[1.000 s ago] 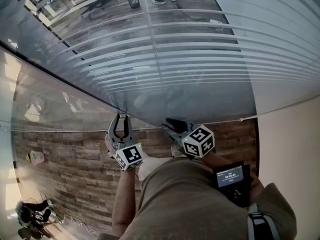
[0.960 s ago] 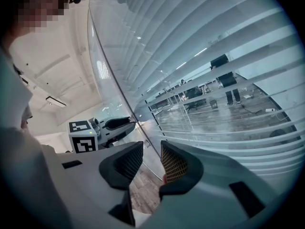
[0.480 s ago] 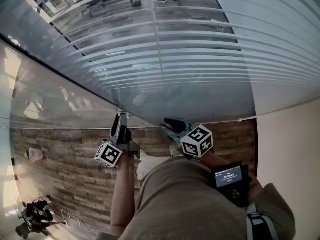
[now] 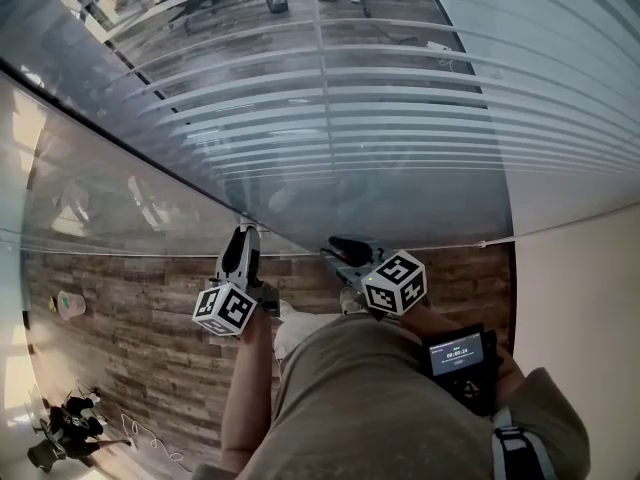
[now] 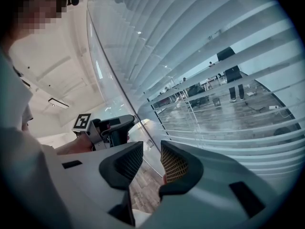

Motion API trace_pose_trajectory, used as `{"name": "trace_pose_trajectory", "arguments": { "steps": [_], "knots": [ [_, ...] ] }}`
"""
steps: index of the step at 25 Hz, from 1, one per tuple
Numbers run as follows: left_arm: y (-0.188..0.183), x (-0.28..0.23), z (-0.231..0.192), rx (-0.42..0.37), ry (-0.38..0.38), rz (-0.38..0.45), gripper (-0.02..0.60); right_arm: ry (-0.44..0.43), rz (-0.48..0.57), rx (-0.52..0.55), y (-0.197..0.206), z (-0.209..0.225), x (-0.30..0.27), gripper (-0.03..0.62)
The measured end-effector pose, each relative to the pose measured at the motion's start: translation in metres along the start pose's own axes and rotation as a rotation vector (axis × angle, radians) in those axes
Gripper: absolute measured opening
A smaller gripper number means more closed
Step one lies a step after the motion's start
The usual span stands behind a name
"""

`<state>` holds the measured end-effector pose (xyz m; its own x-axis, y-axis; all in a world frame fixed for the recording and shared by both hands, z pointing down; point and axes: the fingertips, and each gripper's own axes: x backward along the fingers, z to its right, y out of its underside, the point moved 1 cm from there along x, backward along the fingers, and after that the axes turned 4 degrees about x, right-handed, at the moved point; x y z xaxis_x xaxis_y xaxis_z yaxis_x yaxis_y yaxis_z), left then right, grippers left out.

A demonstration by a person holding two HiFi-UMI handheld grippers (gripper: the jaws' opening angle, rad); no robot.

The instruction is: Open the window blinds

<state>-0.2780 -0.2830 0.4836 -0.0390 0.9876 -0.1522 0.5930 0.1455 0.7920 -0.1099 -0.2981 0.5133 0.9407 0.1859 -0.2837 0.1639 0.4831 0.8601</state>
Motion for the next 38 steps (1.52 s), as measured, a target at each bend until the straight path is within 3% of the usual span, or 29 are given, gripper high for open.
{"name": "trace_pose_trajectory", "arguments": {
  "steps": [5, 20, 27, 32, 38],
  "knots": [
    [0.003, 0.003, 0.003, -0.118, -0.029, -0.016, 0.137, -0.004, 0.000, 0.002, 0.003, -0.003, 0.002, 0.107],
    [-0.001, 0.000, 0.004, -0.347, -0.066, -0.047, 0.137, 0.013, 0.004, 0.015, -0.001, 0.000, 0.004, 0.108],
    [-0.001, -0.002, 0.004, -0.521, -0.107, -0.074, 0.137, 0.017, 0.002, 0.019, -0.003, 0.000, 0.003, 0.108],
    [0.003, -0.005, 0.008, -0.714, -0.149, -0.090, 0.137, 0.015, 0.001, 0.021, -0.001, 0.000, 0.003, 0.108],
    [0.005, -0.007, 0.010, -0.774, -0.158, -0.084, 0.137, 0.014, 0.001, 0.020, -0.001, 0.000, 0.003, 0.107]
  ]
}}
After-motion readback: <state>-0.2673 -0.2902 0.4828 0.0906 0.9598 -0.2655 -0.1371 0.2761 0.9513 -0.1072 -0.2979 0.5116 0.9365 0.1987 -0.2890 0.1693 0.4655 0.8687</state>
